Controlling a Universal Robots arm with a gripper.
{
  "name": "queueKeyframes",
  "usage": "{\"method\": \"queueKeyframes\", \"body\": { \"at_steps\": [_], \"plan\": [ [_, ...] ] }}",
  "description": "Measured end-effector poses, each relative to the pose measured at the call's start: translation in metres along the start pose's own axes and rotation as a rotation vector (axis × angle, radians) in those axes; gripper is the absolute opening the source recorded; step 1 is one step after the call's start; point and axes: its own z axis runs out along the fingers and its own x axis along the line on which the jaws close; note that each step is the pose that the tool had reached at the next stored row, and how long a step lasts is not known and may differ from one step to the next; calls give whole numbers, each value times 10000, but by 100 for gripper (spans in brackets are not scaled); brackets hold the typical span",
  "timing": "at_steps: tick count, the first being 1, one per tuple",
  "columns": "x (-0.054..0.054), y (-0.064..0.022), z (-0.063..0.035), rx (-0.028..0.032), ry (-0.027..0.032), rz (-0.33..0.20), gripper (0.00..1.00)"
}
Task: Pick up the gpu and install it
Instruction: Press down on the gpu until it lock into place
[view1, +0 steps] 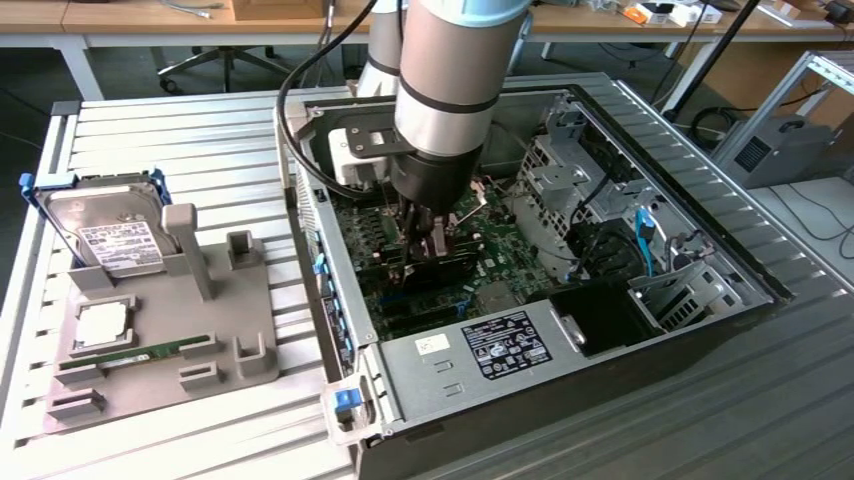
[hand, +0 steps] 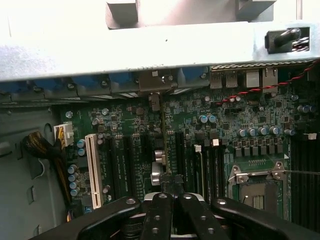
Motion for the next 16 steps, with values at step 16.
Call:
{"method": "queueKeyframes", "body": {
  "at_steps": [16],
  "plan": [
    [1, 5, 27, 1, -1, 0, 11]
  ]
}}
